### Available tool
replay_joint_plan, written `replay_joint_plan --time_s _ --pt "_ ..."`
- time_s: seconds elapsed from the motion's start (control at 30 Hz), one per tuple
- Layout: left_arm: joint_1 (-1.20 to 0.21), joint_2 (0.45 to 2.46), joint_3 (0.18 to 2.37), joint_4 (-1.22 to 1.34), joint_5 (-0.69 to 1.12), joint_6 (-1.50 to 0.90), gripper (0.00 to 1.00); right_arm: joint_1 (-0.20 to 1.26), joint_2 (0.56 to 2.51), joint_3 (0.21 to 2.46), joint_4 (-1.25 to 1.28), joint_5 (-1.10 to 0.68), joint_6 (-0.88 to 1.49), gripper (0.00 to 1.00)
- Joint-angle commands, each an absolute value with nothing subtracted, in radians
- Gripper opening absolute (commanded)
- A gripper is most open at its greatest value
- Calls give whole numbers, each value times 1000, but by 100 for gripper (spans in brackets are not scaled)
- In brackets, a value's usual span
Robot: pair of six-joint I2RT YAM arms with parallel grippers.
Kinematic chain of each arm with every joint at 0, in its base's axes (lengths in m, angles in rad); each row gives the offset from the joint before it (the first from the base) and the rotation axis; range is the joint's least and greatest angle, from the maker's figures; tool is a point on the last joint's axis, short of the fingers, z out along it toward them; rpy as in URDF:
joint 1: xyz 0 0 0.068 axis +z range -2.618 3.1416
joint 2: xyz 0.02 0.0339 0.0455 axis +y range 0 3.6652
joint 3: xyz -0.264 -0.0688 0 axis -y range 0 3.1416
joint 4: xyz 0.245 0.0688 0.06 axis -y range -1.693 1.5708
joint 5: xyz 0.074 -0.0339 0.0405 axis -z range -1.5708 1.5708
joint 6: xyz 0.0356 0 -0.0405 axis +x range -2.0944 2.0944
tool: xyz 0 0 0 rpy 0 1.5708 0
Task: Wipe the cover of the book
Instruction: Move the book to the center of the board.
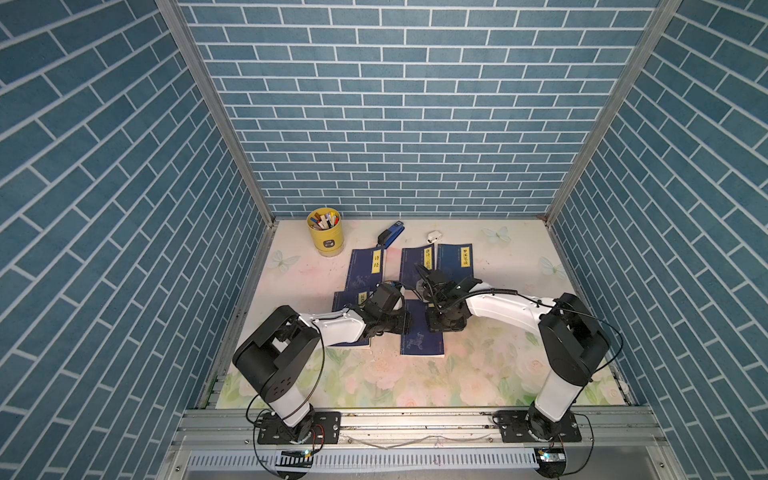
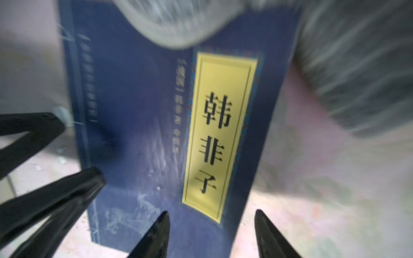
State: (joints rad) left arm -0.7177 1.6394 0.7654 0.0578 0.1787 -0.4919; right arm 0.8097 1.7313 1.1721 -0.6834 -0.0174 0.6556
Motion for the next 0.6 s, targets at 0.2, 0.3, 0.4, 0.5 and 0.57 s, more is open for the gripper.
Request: replay_joint_plan --time_s 0.2,0.3,0.4,0.5,0.57 --pt "-705 1577 840 3 123 -432 76 707 1671 1287 -692 162 599 75" --pt "-704 1566 856 -8 117 -421 83 670 1737 1339 -652 170 615 77" --pt "-703 1544 854 -14 105 -414 90 661 1817 1404 -646 166 617 78" --pt "-697 1523 839 -12 96 -411 90 660 1889 1456 -639 154 617 79" --pt "-691 1513 826 -9 97 -413 90 660 1919 1477 -630 139 620 79"
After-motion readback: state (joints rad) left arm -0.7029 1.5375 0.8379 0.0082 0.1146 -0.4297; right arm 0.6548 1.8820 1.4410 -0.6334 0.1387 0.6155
